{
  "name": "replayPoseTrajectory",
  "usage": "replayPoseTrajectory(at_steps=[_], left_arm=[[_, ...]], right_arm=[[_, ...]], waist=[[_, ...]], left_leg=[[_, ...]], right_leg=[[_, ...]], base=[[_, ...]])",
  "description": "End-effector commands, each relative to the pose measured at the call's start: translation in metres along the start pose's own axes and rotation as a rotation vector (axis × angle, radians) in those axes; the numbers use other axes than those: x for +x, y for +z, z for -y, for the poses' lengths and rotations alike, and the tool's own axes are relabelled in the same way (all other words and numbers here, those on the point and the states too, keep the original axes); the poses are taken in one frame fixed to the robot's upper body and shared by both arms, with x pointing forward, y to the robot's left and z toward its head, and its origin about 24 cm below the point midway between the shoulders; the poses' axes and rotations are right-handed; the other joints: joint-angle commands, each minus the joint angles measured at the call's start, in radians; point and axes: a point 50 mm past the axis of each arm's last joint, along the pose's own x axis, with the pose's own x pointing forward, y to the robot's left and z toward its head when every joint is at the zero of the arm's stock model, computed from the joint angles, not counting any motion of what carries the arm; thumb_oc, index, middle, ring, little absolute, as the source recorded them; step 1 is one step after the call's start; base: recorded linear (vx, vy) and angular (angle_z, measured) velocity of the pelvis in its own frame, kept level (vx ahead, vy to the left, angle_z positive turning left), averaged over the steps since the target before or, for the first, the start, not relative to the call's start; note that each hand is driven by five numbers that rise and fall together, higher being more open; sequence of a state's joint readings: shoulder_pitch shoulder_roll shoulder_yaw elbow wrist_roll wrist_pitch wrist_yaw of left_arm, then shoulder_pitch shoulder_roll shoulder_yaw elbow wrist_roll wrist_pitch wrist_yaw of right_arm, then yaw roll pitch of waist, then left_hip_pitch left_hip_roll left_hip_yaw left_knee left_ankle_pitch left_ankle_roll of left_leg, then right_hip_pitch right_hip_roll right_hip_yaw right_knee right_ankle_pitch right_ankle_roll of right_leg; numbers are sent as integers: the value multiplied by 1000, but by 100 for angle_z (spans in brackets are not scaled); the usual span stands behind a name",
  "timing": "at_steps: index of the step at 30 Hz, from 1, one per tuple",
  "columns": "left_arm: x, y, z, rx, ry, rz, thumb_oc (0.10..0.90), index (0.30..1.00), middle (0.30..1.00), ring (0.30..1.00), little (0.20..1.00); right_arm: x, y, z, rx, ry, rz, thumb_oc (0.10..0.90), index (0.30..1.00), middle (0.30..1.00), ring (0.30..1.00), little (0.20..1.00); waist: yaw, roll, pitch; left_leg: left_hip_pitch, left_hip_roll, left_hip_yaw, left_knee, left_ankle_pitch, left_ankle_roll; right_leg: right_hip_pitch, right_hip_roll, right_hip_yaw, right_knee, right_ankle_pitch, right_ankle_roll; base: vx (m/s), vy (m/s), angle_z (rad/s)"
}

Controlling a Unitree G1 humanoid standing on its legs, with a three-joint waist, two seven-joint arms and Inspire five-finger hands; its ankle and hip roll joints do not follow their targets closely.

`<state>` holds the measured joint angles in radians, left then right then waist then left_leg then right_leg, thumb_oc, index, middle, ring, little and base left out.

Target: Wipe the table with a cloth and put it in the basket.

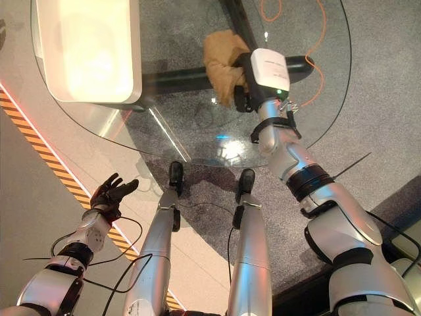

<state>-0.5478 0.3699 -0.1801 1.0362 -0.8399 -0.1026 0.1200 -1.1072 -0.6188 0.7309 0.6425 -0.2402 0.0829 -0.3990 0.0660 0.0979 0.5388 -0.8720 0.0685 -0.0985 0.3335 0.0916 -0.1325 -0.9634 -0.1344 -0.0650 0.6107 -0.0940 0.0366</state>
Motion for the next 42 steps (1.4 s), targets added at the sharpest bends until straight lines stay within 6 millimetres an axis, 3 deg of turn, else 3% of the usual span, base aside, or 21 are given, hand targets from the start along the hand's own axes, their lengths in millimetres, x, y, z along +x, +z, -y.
replayPoseTrajectory(at_steps=[1, 25, 42], left_arm=[[-2, 2, -20, 18, 84, 36, 800, 900, 900, 900, 900], [-1, 4, -17, 15, 81, 35, 800, 900, 900, 900, 900], [0, 5, -17, 15, 82, 37, 800, 900, 900, 900, 900]], right_arm=[[-5, 82, -14, 56, 79, 386, 100, 300, 300, 300, 200], [-46, 118, -54, 91, 375, 599, 100, 300, 300, 300, 200], [-49, 110, -56, 94, 349, 575, 100, 300, 300, 300, 200]], waist=[[18, 18, -19], [10, 16, -19], [4, 9, -19]], left_leg=[[-15, -128, 89, 75, -68, 123], [-19, -130, 92, 73, -57, 121], [-21, -128, 94, 69, -53, 121]], right_leg=[[27, 65, -71, -101, 37, -15], [18, 63, -70, -101, 45, -12], [15, 63, -69, -109, 55, -10]], base=[[0, 0, 0], [1, 0, 1], [0, 0, 0]])
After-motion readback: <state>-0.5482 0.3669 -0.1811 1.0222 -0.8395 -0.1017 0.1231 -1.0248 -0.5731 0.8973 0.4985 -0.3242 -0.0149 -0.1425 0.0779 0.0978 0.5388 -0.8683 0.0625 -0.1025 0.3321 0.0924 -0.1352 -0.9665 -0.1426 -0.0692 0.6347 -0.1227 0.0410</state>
